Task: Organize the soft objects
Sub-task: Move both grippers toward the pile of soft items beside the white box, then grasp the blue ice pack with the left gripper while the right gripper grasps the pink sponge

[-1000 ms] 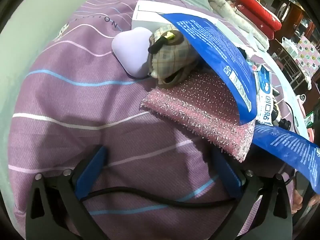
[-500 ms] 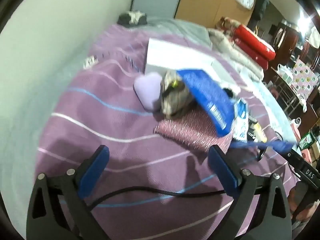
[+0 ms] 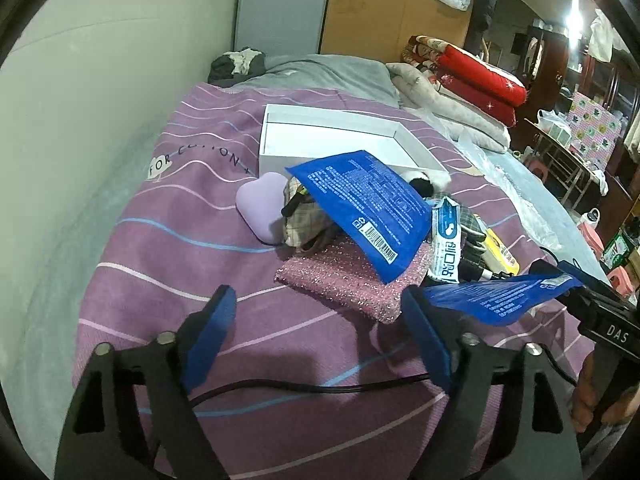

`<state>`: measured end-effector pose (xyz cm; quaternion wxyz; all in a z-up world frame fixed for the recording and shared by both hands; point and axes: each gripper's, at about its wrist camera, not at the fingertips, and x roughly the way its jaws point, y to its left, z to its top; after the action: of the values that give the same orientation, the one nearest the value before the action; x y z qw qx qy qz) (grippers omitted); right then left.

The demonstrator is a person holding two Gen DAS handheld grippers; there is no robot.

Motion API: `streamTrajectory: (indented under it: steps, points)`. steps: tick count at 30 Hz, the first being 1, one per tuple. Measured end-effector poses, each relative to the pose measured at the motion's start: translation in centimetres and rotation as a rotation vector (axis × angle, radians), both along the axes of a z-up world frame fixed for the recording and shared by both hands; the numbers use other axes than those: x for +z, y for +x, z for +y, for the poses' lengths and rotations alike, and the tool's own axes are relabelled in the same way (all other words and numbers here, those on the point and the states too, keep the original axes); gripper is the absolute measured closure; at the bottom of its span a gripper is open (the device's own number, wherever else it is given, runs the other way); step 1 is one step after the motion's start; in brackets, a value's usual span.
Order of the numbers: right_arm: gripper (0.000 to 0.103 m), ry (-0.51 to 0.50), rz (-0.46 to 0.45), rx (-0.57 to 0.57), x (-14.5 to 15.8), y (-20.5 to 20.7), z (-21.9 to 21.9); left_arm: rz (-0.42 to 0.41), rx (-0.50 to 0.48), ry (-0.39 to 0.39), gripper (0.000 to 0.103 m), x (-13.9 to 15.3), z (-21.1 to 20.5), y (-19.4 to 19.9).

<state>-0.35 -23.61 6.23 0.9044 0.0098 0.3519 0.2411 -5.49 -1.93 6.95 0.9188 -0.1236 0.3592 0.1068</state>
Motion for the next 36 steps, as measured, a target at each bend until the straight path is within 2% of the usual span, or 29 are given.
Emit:
streamTrajectory:
  steps: [1,7,11,14,16,22,31,36]
  points:
    - [0.004,-0.001,-0.004,0.003,0.1,-0.1,0.0,0.001,0.002,0.001,0.030,-0.1,0.0,-0.1]
    - [0.004,0.014,-0.046,0.027,0.9,-0.6,-0.1,-0.012,0.000,0.012,0.030,-0.6,0.0,-0.1]
    - [0.004,-0.018,-0.128,0.002,2.0,-1.8,0.0,-0.045,-0.013,-0.012,0.030,-0.3,0.2,-0.4]
    - [0.004,0.005,-0.151,0.006,2.9,-2.1,-0.4,-0.079,-0.020,-0.045,0.024,0.2,0.7,-0.9]
    - [0.004,0.015,-0.146,0.011,3.2,-2.0,-0.6,-0.087,-0.024,-0.052,0.021,0.4,0.8,-1.0]
    - [0.004,0.034,-0.100,0.048,2.9,-1.9,-0.2,-0.032,-0.029,-0.006,0.021,0.0,0.0,-0.3]
    - [0.004,0.031,-0.028,0.087,2.5,-1.3,0.9,-0.011,-0.042,0.033,0.021,0.0,-0.4,0.1]
    - [0.017,0.055,0.057,0.117,3.0,-0.2,1.6,-0.006,-0.050,0.009,0.022,-0.1,0.0,0.1]
